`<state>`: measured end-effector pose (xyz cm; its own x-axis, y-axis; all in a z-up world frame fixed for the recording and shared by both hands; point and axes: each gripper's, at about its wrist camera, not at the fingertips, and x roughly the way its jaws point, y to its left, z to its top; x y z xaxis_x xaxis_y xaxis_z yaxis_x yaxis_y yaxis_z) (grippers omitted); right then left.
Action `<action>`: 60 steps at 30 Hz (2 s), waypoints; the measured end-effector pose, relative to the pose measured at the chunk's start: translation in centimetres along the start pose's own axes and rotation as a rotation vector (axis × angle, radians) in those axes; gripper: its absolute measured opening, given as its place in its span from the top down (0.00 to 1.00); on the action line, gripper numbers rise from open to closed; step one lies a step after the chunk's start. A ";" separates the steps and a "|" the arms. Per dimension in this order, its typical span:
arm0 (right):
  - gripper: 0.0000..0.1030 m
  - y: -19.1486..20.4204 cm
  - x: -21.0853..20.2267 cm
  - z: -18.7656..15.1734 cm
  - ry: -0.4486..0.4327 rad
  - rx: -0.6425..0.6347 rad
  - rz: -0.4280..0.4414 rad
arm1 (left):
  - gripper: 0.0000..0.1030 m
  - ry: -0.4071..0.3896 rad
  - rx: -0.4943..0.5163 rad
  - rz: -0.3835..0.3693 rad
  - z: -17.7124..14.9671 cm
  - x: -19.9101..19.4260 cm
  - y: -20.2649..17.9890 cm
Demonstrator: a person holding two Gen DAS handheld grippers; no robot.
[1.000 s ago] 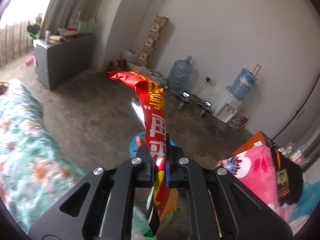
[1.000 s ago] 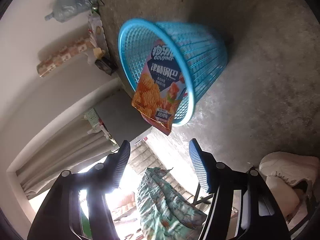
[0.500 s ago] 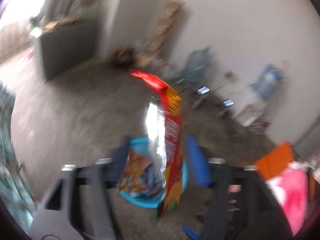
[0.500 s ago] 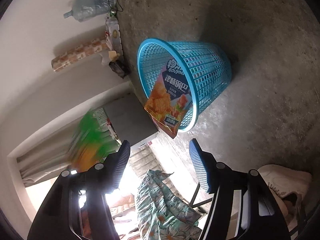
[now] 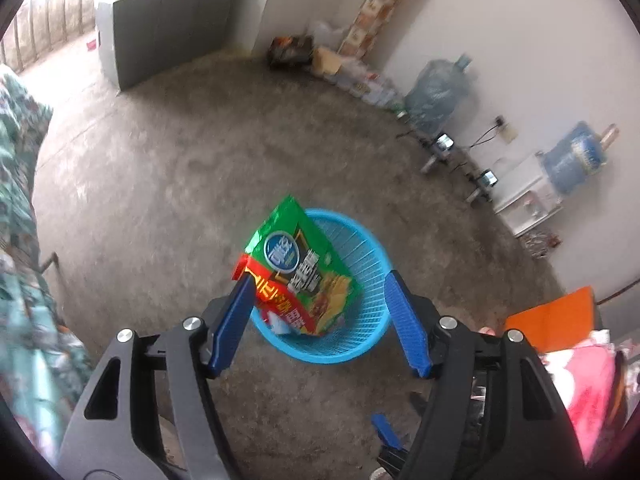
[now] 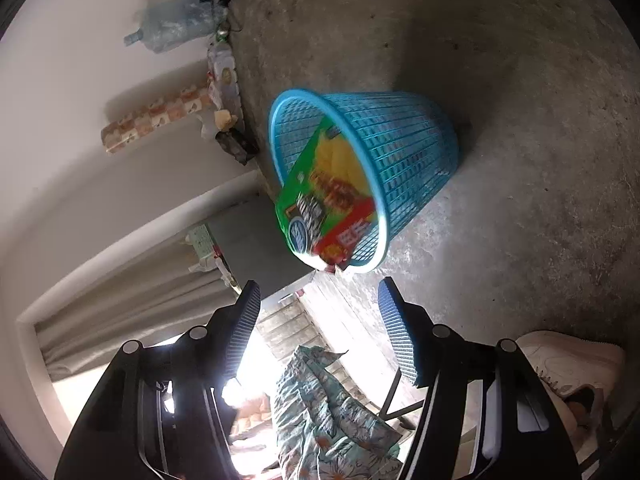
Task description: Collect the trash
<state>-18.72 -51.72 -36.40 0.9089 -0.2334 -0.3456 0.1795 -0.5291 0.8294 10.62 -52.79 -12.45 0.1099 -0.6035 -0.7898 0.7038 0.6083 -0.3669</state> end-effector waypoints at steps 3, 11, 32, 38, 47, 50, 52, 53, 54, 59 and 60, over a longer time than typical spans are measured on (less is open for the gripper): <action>0.42 3.3 -0.3 -1.3 -0.012 -0.130 -0.037 | 0.33 -0.039 0.007 -0.058 0.6 -4.8 -0.3; 0.23 17.3 -2.0 -11.3 -0.097 -0.767 -0.110 | 0.19 -0.224 0.161 -0.020 -1.8 -19.9 1.5; 0.06 25.2 -4.4 -44.1 -0.210 -1.882 -0.269 | 0.08 -0.471 -0.171 0.611 -15.8 -41.5 18.1; 0.06 21.2 -4.6 -47.2 -0.055 -1.973 -0.409 | 0.09 -0.400 -0.232 0.717 -20.0 -41.3 19.9; 0.06 14.6 -3.2 -47.9 0.142 -2.003 -0.624 | 0.09 -0.216 -0.393 0.703 -25.5 -38.4 21.3; 0.06 13.7 -3.5 -47.5 0.157 -1.988 -0.646 | 0.09 -0.209 -0.407 0.724 -25.9 -38.3 21.6; 0.06 13.3 -3.3 -47.7 0.152 -1.991 -0.653 | 0.09 -0.214 -0.414 0.734 -25.5 -38.4 21.9; 0.06 13.2 -3.3 -47.6 0.147 -1.991 -0.657 | 0.09 -0.214 -0.412 0.737 -25.4 -38.4 21.9; 0.06 13.2 -3.3 -47.5 0.142 -1.989 -0.662 | 0.09 -0.211 -0.407 0.741 -25.5 -38.4 21.8; 0.06 13.3 -3.0 -46.7 0.133 -1.961 -0.678 | 0.09 -0.189 -0.382 0.753 -25.1 -37.9 21.6; 0.06 13.3 -2.9 -46.6 0.131 -1.960 -0.682 | 0.09 -0.189 -0.380 0.758 -25.1 -37.9 21.4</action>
<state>-1.46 -20.08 -3.88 0.5383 -0.3262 -0.7771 0.4152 0.9050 -0.0923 3.92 -3.94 -2.76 0.5924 -0.0209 -0.8054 0.1151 0.9916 0.0589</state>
